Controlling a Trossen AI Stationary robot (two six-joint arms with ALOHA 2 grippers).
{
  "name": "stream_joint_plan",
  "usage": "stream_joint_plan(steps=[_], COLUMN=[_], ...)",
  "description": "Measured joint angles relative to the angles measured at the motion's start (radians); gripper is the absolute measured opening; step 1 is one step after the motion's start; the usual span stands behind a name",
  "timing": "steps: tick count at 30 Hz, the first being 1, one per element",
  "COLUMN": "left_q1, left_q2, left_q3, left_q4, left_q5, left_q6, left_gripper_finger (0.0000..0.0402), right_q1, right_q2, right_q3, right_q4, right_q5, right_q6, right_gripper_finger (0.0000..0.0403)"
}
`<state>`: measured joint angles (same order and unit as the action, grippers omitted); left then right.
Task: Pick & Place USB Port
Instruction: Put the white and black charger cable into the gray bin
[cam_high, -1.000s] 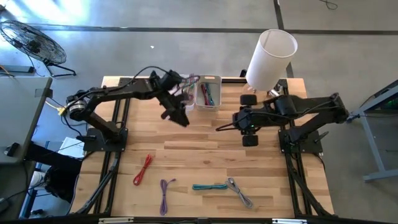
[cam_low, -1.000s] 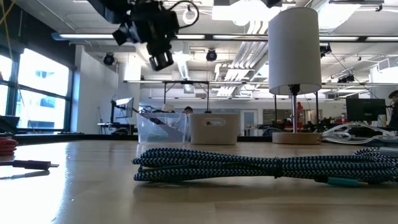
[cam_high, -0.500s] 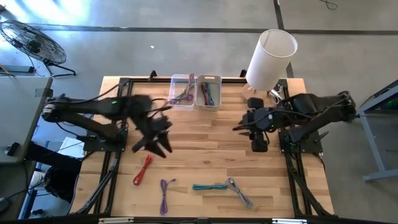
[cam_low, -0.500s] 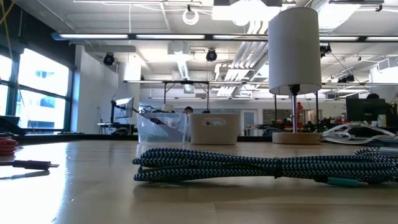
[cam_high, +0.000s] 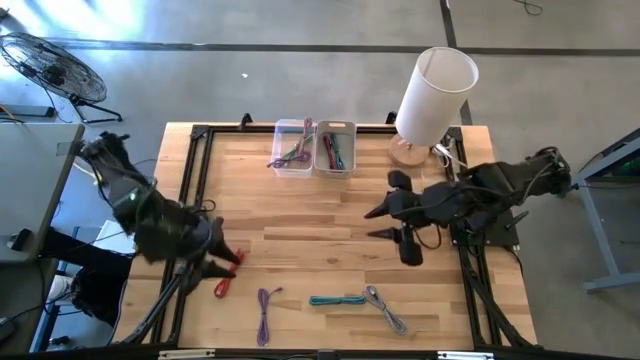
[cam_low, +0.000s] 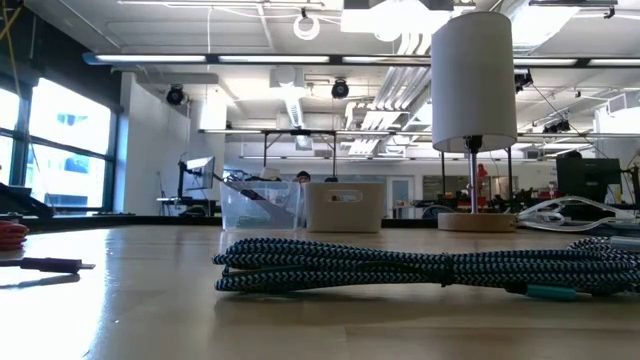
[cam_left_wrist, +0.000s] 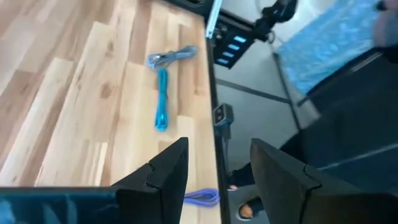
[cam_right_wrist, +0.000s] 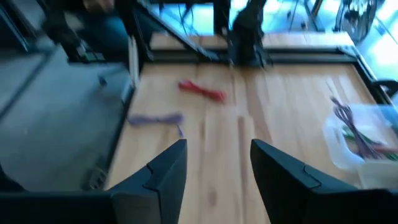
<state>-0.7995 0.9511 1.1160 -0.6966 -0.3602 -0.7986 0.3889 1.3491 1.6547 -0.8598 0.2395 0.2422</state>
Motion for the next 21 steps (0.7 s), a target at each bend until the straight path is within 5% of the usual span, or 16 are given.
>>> stream_joint_plan(steps=[12, 21], left_q1=[-0.252, -0.255], left_q2=[0.222, 0.284], left_q3=[0.0, 0.0], left_q4=[-0.013, -0.02], left_q5=[-0.179, -0.346], left_q6=[-0.15, 0.088], left_gripper_finger=[0.0169, 0.0169], right_q1=[0.165, 0.251], right_q2=[0.134, 0.342], right_q3=[0.0, 0.0], right_q4=[0.127, 0.185], right_q5=[0.057, -0.027], right_q6=[0.177, 0.199], right_gripper_finger=[0.0169, 0.0169])
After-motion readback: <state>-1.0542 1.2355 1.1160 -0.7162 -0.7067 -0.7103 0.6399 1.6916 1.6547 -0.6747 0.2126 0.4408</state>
